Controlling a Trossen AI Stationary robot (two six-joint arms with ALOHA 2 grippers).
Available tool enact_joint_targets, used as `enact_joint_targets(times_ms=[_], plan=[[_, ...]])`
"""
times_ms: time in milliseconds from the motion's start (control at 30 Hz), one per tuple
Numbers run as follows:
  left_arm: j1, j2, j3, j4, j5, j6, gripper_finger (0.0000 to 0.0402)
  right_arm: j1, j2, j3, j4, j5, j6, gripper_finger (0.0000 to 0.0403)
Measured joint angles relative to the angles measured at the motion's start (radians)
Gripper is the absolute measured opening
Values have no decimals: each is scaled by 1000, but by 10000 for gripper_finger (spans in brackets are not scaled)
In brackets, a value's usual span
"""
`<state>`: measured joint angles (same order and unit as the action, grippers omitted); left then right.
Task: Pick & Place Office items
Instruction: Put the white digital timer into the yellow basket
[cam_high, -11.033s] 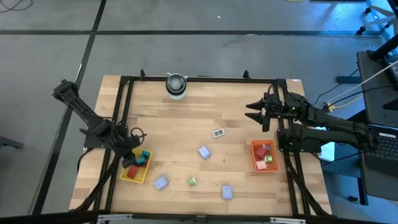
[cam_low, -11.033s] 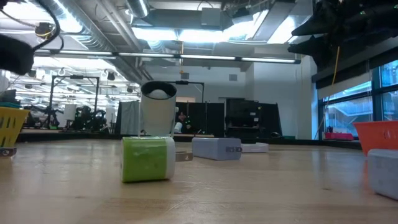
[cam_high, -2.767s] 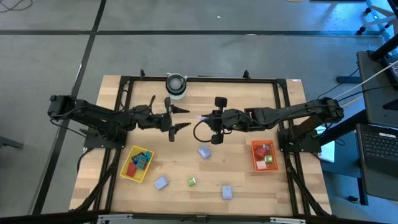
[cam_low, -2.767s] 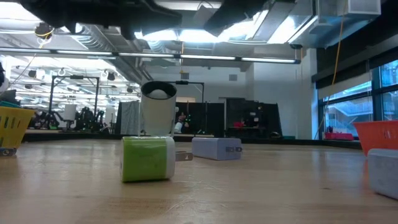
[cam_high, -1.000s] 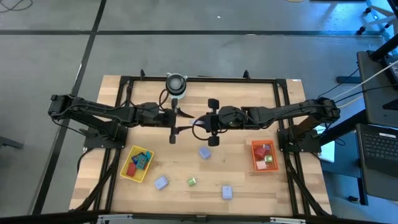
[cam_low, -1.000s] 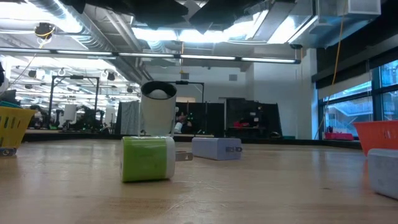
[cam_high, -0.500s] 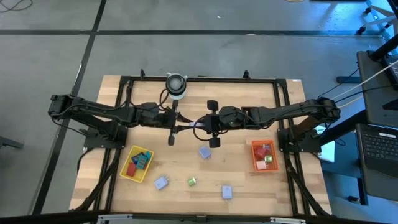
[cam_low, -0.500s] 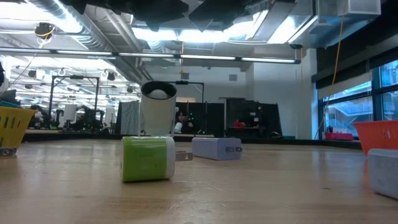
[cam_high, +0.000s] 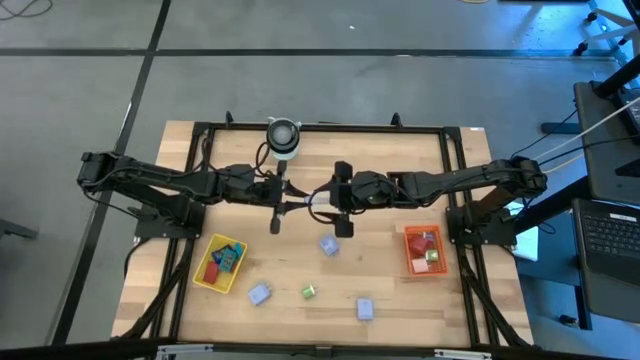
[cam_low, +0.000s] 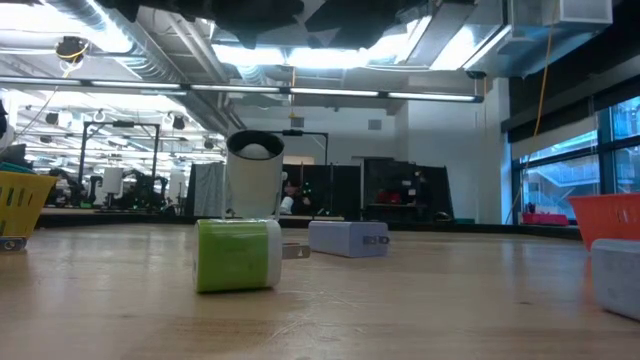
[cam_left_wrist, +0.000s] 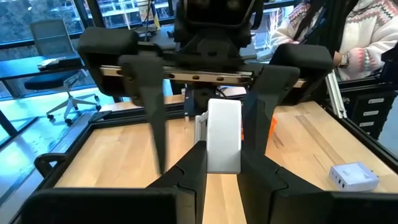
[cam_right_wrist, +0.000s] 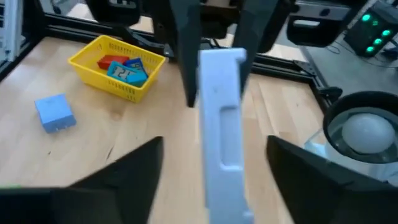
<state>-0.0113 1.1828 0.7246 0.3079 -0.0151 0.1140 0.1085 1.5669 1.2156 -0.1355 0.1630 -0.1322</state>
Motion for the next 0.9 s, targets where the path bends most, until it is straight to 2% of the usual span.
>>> enact_joint_targets(times_ms=[67, 133, 300, 467, 600, 733, 900], plan=[[0, 0, 0, -1, 8, 1, 62, 0, 0, 0, -3, 10, -5, 313], [0, 0, 0, -4, 8, 1, 62, 0, 0, 0, -4, 10, -6, 323], [3, -29, 0, -102, -46, 4, 62, 0, 0, 0, -18, 12, -7, 309], [15, -157, 0, -270, -115, -29, 62, -1, 0, 0, -44, 16, -8, 293], [20, -309, 0, -371, -125, -110, 62, 0, 1, -1, -68, 17, -10, 290], [18, -465, 0, -530, -32, -247, 62, 0, 1, -1, -85, 62, -13, 290], [8, -646, 0, -766, 107, -470, 62, -2, 1, -1, -179, 9, -5, 290]])
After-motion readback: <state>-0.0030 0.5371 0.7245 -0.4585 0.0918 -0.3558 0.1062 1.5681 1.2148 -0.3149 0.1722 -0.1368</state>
